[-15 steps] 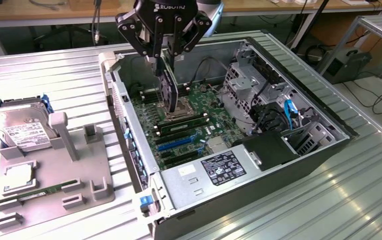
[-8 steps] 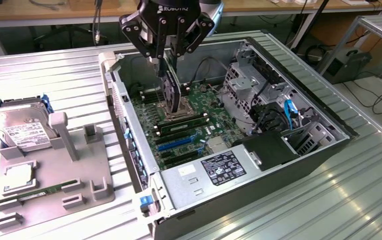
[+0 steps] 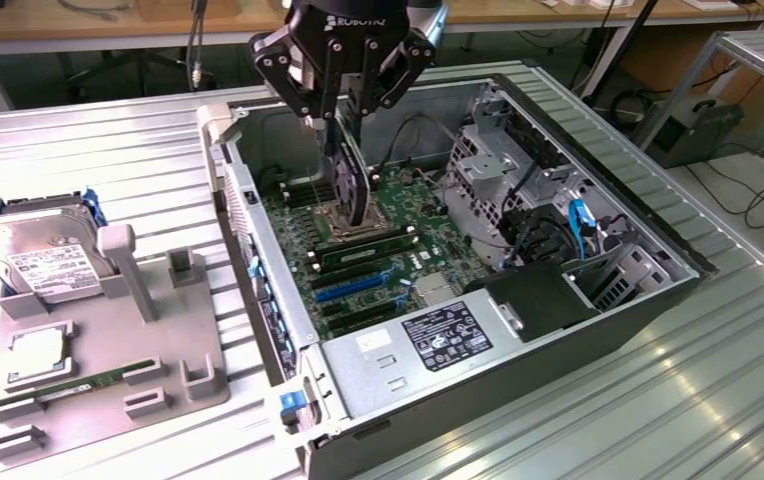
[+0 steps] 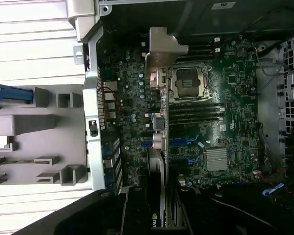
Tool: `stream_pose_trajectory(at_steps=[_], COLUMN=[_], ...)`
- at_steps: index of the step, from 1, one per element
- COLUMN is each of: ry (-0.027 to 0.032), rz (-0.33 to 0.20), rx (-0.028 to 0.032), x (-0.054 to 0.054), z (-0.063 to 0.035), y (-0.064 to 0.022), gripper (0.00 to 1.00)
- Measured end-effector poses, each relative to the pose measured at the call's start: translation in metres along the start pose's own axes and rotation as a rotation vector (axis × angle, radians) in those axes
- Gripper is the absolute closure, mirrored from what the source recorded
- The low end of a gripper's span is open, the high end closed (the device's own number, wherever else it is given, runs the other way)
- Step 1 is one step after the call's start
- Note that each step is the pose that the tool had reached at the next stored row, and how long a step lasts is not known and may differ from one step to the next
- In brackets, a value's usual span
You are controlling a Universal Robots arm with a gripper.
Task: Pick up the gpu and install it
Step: 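Pick up the gpu and move the gpu toward the slot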
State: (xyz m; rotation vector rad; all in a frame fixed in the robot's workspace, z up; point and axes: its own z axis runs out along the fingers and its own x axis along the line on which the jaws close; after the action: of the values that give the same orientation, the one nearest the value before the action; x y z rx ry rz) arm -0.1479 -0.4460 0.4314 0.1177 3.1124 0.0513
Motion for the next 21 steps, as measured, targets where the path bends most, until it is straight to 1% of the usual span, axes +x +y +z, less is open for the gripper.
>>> stream_pose_trajectory(at_steps=[21], ry=[-0.0002], rz=[0.0], rx=[0.0028], x=[-0.019], z=[0.0062], y=[0.0013], gripper=[0.74])
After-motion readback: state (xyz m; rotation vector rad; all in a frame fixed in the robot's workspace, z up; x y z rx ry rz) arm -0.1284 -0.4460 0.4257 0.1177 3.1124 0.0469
